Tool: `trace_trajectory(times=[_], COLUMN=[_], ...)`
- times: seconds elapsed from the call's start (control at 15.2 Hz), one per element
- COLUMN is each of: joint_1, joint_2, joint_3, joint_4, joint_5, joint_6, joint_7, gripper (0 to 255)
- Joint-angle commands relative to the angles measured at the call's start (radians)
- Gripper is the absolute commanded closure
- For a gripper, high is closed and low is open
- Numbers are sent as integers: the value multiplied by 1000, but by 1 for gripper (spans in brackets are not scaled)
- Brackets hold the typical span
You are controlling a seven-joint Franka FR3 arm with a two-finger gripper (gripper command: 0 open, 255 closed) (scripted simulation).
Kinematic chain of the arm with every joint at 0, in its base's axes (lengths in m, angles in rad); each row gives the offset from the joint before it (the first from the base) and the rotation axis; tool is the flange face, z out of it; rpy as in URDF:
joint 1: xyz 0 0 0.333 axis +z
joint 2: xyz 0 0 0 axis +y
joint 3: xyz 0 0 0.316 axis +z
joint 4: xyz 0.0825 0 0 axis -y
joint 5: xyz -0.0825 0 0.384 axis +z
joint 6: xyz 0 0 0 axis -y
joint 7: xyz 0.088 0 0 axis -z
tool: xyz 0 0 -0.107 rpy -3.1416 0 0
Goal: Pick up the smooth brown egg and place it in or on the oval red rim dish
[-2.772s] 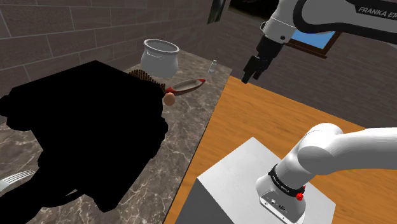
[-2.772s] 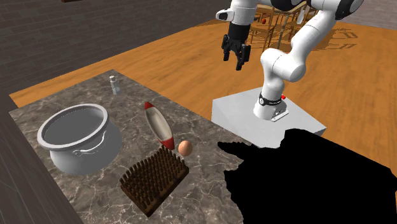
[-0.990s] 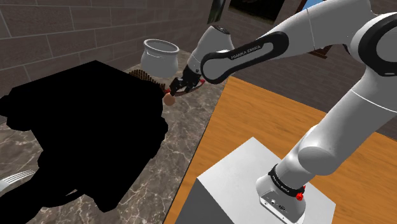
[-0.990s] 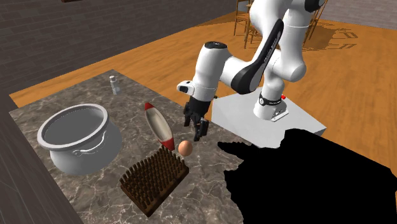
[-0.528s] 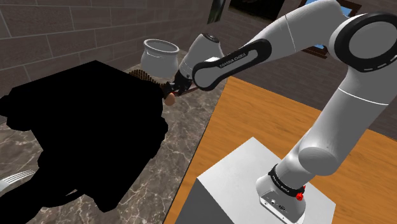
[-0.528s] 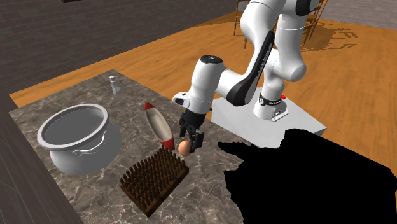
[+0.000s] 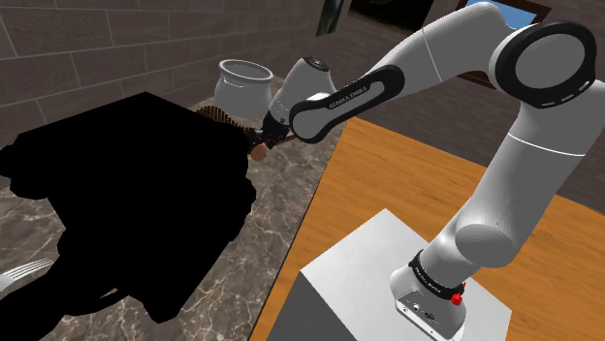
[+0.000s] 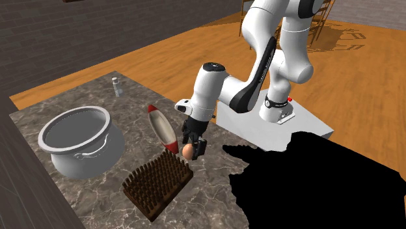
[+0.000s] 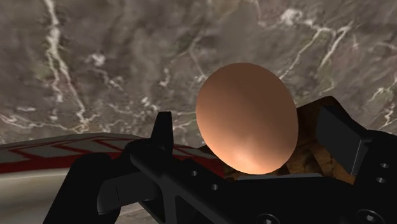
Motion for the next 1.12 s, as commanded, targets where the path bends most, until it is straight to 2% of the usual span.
trace_trajectory(times=[0.0, 0.07, 0.13, 0.73, 1.06], joint_1=[0, 0, 0, 0, -8], joint_2=[0, 0, 0, 0, -48], joint_3=[0, 0, 0, 0, 12], joint_4=[0, 0, 0, 0, 15], joint_5=[0, 0, 0, 0, 30], joint_6=[0, 0, 0, 0, -61], joint_7=[0, 0, 0, 0, -22], gripper=[0, 0, 255, 255, 255])
